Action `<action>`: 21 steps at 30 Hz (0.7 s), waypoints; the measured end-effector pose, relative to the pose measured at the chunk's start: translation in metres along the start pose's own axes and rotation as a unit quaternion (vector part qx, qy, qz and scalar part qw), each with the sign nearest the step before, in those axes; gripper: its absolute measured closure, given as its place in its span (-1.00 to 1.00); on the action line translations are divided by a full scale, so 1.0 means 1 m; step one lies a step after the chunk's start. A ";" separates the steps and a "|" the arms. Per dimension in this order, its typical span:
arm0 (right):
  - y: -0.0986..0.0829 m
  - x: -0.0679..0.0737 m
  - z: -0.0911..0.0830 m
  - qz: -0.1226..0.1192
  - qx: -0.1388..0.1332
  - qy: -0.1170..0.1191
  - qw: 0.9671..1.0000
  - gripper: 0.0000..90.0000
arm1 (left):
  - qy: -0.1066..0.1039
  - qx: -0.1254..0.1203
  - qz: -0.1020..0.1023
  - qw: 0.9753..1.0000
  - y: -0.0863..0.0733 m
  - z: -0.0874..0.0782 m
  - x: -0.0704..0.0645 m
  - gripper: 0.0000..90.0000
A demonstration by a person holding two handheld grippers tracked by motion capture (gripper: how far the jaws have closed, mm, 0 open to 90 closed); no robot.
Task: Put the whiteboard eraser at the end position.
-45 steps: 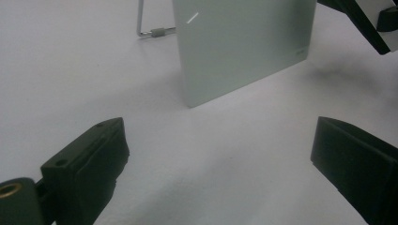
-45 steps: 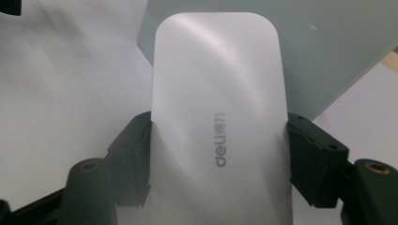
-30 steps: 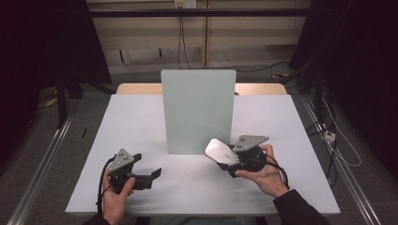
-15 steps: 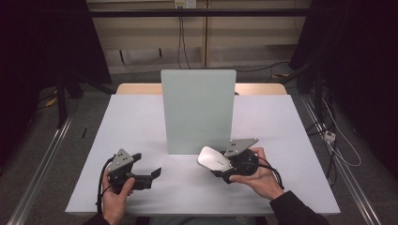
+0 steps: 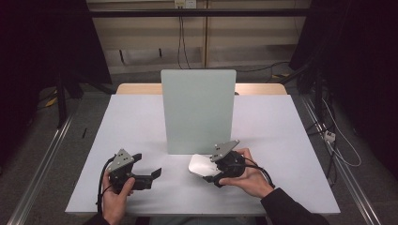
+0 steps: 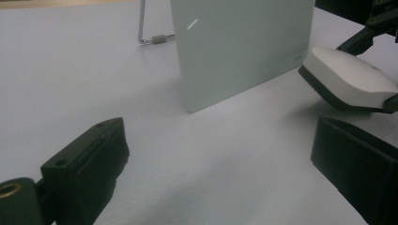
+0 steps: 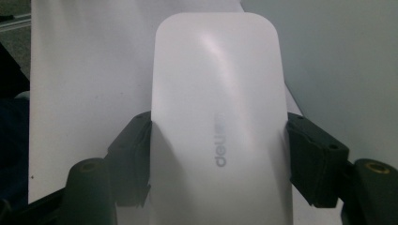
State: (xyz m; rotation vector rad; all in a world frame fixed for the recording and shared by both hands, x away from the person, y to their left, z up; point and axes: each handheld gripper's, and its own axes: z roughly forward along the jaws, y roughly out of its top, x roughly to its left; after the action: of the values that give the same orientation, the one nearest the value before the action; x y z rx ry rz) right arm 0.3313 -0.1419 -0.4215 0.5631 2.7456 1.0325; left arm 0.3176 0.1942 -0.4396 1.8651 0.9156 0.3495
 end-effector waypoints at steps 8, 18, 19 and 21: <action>0.003 0.001 0.015 -0.013 0.024 0.005 1.000 -0.31 | -0.001 0.005 0.002 1.000 -0.001 0.002 0.000 -0.91; 0.002 -0.002 0.027 -0.015 0.027 0.013 0.999 -0.31 | 0.000 0.004 -0.002 1.000 0.000 0.001 0.001 -0.91; 0.002 -0.002 0.028 -0.015 0.027 0.012 0.999 -0.31 | 0.001 0.004 -0.001 1.000 0.000 0.001 0.000 -0.91; 0.002 -0.002 0.029 -0.013 0.028 0.012 0.999 -0.31 | -0.001 0.005 -0.001 1.000 0.000 0.001 0.000 -0.91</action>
State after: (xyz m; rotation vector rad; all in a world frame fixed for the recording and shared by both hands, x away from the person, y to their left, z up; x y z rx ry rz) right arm 0.3417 -0.1241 -0.4422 0.5246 2.8020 0.9667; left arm 0.3184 0.1938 -0.4405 1.8730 0.9190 0.3440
